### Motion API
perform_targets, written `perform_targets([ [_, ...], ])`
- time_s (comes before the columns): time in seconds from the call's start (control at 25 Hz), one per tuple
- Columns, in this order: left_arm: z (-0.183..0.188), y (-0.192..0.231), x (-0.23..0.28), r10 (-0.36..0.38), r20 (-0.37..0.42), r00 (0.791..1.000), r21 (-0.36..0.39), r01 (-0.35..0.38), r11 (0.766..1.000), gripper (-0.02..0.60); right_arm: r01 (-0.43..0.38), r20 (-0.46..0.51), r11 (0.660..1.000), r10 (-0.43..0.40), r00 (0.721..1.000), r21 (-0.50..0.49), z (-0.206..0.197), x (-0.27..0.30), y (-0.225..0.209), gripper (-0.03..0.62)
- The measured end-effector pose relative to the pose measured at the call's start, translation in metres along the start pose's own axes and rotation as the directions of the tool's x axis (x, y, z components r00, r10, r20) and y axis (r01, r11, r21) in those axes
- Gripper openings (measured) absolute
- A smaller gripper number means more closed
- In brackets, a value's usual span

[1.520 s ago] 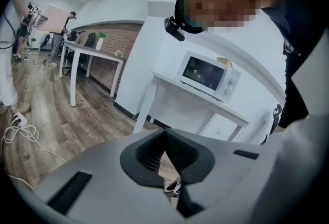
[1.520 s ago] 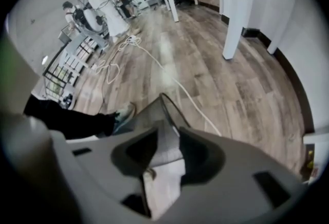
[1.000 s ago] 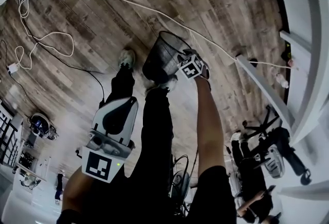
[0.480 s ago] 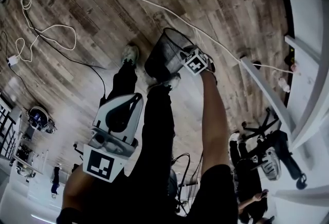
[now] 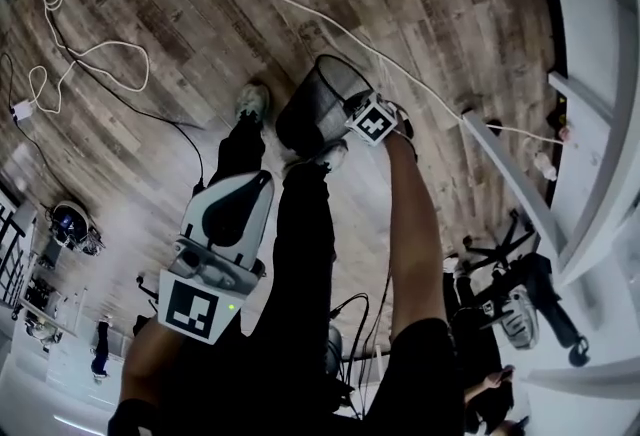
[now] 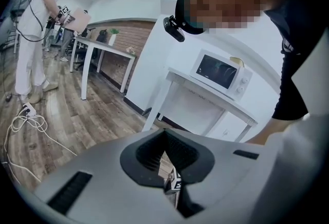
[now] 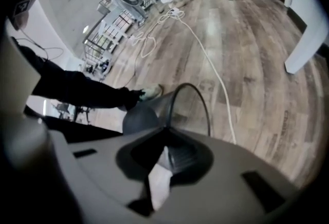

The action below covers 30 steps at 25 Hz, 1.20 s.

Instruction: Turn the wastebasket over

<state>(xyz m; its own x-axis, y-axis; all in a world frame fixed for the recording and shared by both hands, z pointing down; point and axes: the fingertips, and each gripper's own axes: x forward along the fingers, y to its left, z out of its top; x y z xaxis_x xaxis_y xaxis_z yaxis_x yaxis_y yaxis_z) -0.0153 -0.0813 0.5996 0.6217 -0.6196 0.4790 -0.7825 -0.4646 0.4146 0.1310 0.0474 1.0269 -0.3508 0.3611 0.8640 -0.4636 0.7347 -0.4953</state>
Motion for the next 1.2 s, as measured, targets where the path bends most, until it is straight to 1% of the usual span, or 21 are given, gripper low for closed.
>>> perform_targets([
  [0.08, 0.002, 0.0, -0.002, 0.006, 0.006, 1.0, 0.0, -0.006, 1.0, 0.032, 0.002, 0.0, 1.0, -0.002, 1.0, -0.014, 0.001, -0.001, 0.009, 0.051],
  [0.2, 0.003, 0.0, -0.005, 0.02, 0.005, 1.0, 0.006, -0.02, 1.0, 0.032, 0.0, 0.007, 1.0, 0.0, 1.0, 0.006, 0.001, 0.0, 0.024, 0.049],
  [0.28, 0.003, 0.001, -0.006, 0.028, 0.003, 1.0, -0.005, -0.028, 1.0, 0.032, 0.009, -0.002, 1.0, -0.009, 1.0, -0.002, 0.001, 0.0, 0.03, 0.049],
  [0.36, 0.003, 0.001, -0.009, 0.034, 0.002, 0.999, -0.017, -0.034, 0.999, 0.031, 0.023, -0.023, 0.999, -0.024, 0.999, -0.03, 0.002, -0.003, 0.037, 0.049],
  [0.6, 0.007, 0.001, -0.017, 0.037, -0.007, 0.999, -0.016, -0.037, 0.999, 0.032, 0.045, -0.053, 0.992, -0.051, 0.997, -0.119, 0.006, -0.008, 0.068, 0.049],
  [0.8, 0.014, 0.002, -0.019, 0.046, 0.009, 0.999, -0.028, -0.046, 0.999, 0.031, 0.06, -0.067, 0.984, -0.072, 0.995, -0.168, 0.008, -0.009, 0.092, 0.048],
  [1.2, 0.017, 0.006, -0.018, 0.068, 0.0, 0.998, -0.031, -0.068, 0.997, 0.032, 0.136, -0.071, 0.962, -0.157, 0.985, -0.238, -0.001, -0.016, 0.125, 0.046],
])
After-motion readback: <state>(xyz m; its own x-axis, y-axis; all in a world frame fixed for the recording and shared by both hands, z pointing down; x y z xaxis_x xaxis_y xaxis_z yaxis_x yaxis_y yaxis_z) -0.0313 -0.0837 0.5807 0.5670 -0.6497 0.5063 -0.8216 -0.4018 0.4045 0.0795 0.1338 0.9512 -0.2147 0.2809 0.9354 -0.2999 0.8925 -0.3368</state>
